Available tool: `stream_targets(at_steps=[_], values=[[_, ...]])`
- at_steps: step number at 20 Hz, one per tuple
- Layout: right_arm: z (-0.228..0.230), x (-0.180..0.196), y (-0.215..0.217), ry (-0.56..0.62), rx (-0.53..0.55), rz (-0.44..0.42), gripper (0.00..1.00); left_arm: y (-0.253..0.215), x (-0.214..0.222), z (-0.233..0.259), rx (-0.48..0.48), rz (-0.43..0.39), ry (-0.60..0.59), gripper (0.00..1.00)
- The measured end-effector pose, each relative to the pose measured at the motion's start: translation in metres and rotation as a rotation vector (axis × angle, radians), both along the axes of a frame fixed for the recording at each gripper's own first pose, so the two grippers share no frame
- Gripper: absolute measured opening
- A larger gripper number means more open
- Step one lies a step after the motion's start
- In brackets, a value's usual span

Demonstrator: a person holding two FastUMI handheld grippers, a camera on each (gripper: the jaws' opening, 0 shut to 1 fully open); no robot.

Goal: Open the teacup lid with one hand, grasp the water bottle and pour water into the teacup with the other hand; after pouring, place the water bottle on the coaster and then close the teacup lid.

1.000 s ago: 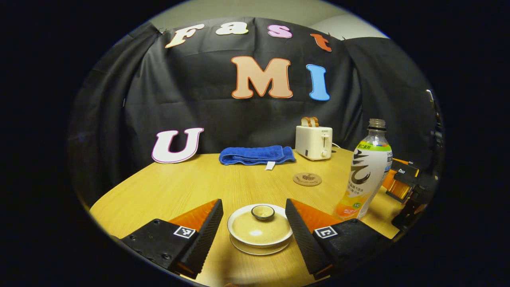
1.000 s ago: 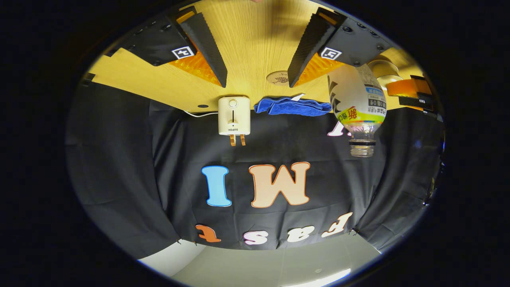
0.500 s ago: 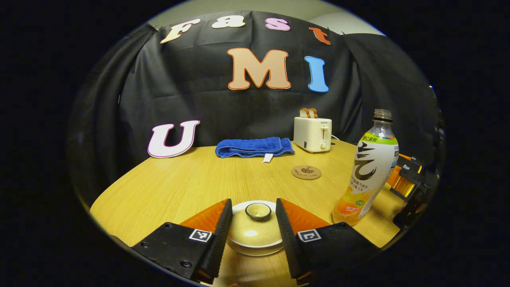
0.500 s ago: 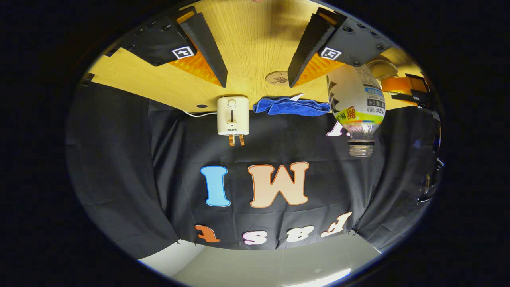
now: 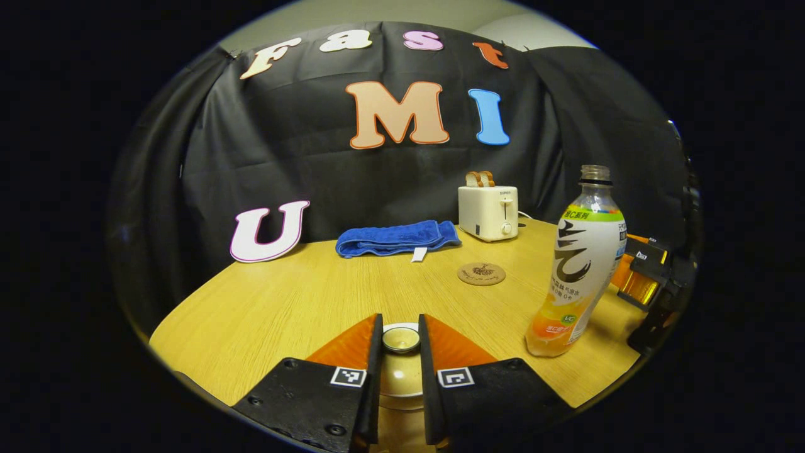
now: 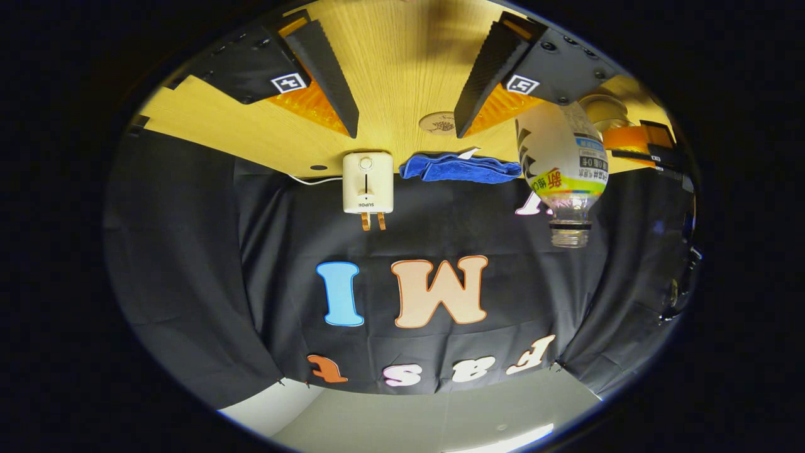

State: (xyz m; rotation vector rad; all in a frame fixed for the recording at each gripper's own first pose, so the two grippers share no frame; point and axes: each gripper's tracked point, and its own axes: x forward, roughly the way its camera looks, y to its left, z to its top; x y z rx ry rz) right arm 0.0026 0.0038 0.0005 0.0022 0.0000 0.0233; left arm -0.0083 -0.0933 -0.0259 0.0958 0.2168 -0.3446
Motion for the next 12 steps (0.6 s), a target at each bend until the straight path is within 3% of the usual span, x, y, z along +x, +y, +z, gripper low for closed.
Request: stream_targets(at_steps=[1, 2, 4, 12], values=[[0.0, 0.0, -0.001, 0.001, -0.001, -0.005, 0.94, 0.0, 0.0, 0.0, 0.001, -0.003, -0.003, 0.25], [0.0, 0.0, -0.001, 0.001, 0.001, -0.004, 0.98, 0.001, 0.0, 0.002, -0.001, -0.005, -0.006, 0.24], [-0.001, -0.003, 0.001, 0.007, 0.018, 0.006, 0.94, 0.0, 0.0, 0.002, -0.013, -0.012, -0.005, 0.23], [-0.005, -0.034, 0.002, 0.047, 0.016, 0.012, 0.98, 0.019, 0.002, 0.025, -0.051, 0.011, -0.053, 0.23]])
